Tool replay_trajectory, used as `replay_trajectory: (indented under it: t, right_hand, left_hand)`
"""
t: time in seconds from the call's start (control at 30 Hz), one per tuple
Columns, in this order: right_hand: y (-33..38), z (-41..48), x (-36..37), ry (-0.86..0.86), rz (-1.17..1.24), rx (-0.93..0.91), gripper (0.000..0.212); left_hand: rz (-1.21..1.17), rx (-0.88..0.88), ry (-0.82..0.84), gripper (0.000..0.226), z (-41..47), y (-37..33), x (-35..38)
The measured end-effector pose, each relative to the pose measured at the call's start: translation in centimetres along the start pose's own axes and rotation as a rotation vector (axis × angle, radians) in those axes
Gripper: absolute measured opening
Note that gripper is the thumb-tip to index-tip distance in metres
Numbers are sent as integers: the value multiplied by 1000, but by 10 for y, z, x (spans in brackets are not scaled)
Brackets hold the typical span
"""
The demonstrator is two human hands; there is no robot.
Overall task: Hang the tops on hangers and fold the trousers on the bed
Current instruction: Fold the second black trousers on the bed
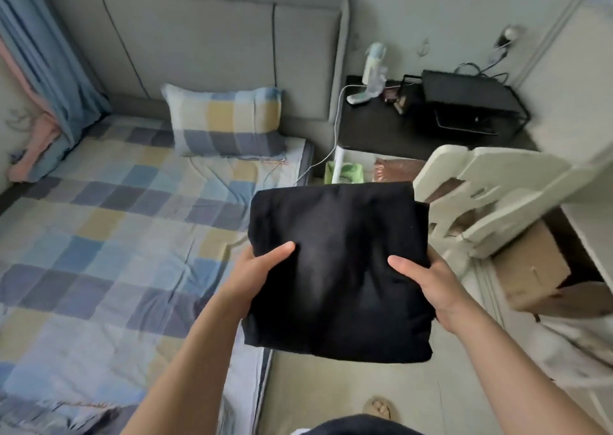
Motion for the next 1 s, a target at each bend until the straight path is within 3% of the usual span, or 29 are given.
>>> replay_trajectory:
  t: [0.1, 0.37, 0.53, 0.63, 0.83, 1.0]
  right_hand:
    - [13, 3, -87, -96, 54, -32, 41]
    - [38, 0, -295, -331, 177, -94, 39]
    - [39, -4, -373, -436, 236, -89, 59]
    - [35, -2, -415, -518, 294, -86, 44]
    - [29, 5, -502, -785, 374, -87, 42]
    - [29, 18, -561, -1047, 491, -118, 37]
  left_hand:
    - [50, 27, 97, 24, 19, -17, 94]
    - [115, 45, 332, 39, 57, -33, 322]
    - [219, 52, 448, 58, 85, -38, 419]
    - [280, 66, 528, 55, 106, -43, 481]
    - [366, 83, 757, 33, 150, -55, 623]
    - [497, 64, 981, 42, 192, -62, 746]
Point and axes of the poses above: each hand's wrist, its own z-axis towards the middle knuckle, its own x-axis out of the palm, y = z × x, the point moved 8 cm from there along z, towards the middle knuckle, and after that the axes turned 2 degrees about z, right-handed, at the moved point
